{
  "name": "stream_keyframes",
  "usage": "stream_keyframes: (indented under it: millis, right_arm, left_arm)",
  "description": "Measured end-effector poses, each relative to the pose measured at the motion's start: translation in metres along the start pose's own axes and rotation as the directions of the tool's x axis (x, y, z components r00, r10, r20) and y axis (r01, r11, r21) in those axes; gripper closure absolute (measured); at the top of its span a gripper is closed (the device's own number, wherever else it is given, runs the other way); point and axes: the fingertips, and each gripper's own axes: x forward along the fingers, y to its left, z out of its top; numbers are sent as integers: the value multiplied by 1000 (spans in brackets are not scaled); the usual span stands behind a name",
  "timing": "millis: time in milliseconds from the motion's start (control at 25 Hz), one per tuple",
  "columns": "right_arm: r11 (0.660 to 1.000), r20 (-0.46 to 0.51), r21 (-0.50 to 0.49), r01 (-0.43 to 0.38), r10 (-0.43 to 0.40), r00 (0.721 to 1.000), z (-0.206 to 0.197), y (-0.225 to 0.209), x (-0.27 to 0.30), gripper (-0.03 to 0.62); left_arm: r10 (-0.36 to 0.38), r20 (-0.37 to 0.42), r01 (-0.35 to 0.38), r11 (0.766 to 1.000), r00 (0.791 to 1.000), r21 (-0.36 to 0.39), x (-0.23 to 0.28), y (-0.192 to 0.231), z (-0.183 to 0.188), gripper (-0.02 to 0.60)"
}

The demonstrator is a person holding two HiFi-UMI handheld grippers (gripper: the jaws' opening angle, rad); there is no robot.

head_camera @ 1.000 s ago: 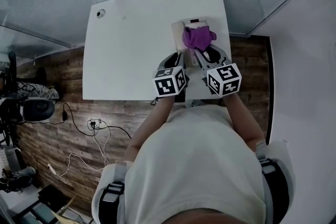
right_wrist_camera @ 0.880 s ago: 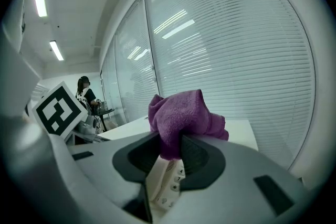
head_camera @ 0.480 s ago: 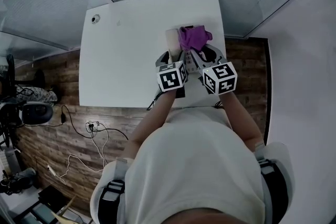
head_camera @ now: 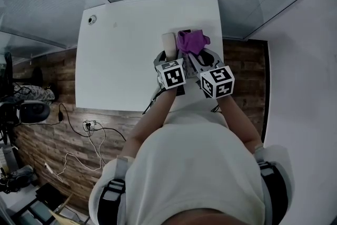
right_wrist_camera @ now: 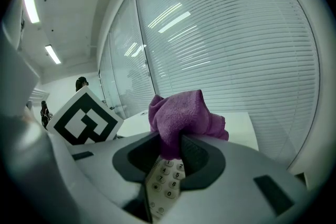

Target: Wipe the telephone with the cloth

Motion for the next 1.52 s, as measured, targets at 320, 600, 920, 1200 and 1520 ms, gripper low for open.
stream_keyframes:
  millis: [320,600,920,1200,1520]
  right_arm:
    - [1000,-10,0,9,-9,1000,-5,-4,2,479]
    - [999,13,-3,48,-48,999,-3,-3,-9,479]
    - [996,28,5,91,-91,996,-12,0,-29,479]
    - [994,42,2,109,-109,993,-28,20,-46,479]
    - [992,43,0,126,-126,991,-29,41,-65,479]
  left_arm:
    - [59,10,-59,998,998,26,1,2,2,339]
    - [9,29,-7,999,1000,-47,-5,4,3,350]
    - [-96,65,102,990,993,-101,-27,-4,-1,353]
    - [-203,97,215,967,974,-135,-64,-7,-21,353]
    - [-348,140,368,915,927,-164,-111,-13,-27,353]
